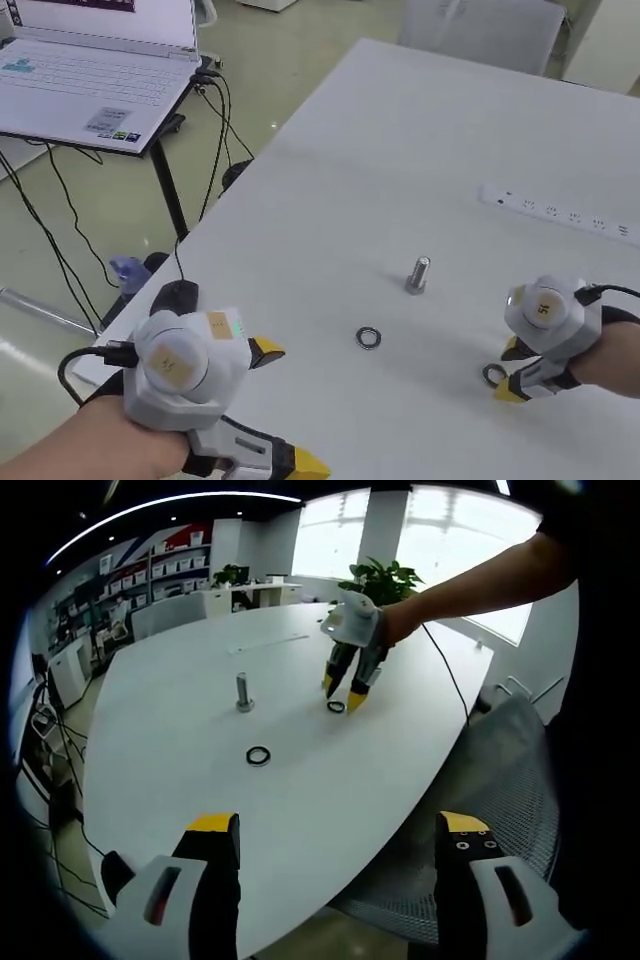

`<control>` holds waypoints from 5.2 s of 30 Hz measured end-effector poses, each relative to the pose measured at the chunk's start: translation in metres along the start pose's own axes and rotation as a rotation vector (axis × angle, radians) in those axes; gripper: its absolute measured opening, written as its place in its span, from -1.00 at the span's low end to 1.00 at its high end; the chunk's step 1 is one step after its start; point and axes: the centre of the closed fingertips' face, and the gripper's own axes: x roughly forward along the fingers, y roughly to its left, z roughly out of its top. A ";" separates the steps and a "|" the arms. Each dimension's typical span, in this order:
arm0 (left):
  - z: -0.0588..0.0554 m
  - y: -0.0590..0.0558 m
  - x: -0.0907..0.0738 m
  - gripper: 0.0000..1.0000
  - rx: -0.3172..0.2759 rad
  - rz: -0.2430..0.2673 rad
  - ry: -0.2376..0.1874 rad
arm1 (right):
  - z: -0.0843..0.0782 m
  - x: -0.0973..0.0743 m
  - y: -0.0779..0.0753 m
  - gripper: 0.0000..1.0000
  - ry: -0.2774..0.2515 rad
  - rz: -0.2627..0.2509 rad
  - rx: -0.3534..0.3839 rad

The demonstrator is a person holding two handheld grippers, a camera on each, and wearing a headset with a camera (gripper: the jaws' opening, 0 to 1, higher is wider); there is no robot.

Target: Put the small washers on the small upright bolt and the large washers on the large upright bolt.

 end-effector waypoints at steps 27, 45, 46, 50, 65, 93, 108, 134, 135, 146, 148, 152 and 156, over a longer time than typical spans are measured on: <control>-0.001 -0.002 -0.004 0.57 -0.008 0.013 -0.007 | 0.003 0.001 0.003 -0.50 0.049 -0.005 -0.006; 0.003 -0.006 -0.002 0.55 -0.002 0.011 -0.009 | 0.002 0.001 0.000 -0.57 0.053 -0.011 0.056; 0.002 -0.006 -0.002 0.55 -0.002 0.011 -0.009 | 0.002 0.001 0.000 -0.57 0.055 -0.010 0.058; 0.001 -0.006 -0.002 0.54 -0.006 0.010 -0.007 | 0.004 0.000 0.003 -0.57 0.060 0.001 0.060; 0.004 -0.007 0.000 0.53 -0.001 0.006 -0.016 | 0.024 -0.035 -0.002 -0.57 0.027 0.006 0.061; 0.002 0.004 0.002 0.64 0.000 0.032 -0.040 | 0.080 -0.090 -0.044 -0.56 0.023 -0.035 -0.001; 0.001 0.009 0.007 0.73 -0.005 0.041 -0.056 | 0.106 -0.090 -0.053 -0.56 0.016 -0.038 -0.026; 0.002 0.018 0.024 0.82 0.003 0.045 -0.055 | 0.137 -0.060 -0.078 -0.56 -0.002 -0.027 -0.040; 0.002 0.018 0.024 0.81 0.002 0.044 -0.053 | 0.138 -0.058 -0.079 -0.56 -0.003 -0.025 -0.042; -0.001 0.019 0.027 0.81 0.006 0.043 -0.038 | 0.147 -0.045 -0.083 -0.56 0.000 -0.013 -0.056; -0.002 0.019 0.028 0.79 0.005 0.042 -0.034 | 0.149 -0.044 -0.084 -0.56 0.001 -0.012 -0.057; -0.001 0.018 0.030 0.78 0.003 0.037 -0.031 | 0.151 -0.041 -0.084 -0.56 0.004 -0.006 -0.064; 0.001 0.019 0.029 0.78 -0.004 0.042 -0.038 | 0.152 -0.037 -0.085 -0.56 0.013 -0.004 -0.071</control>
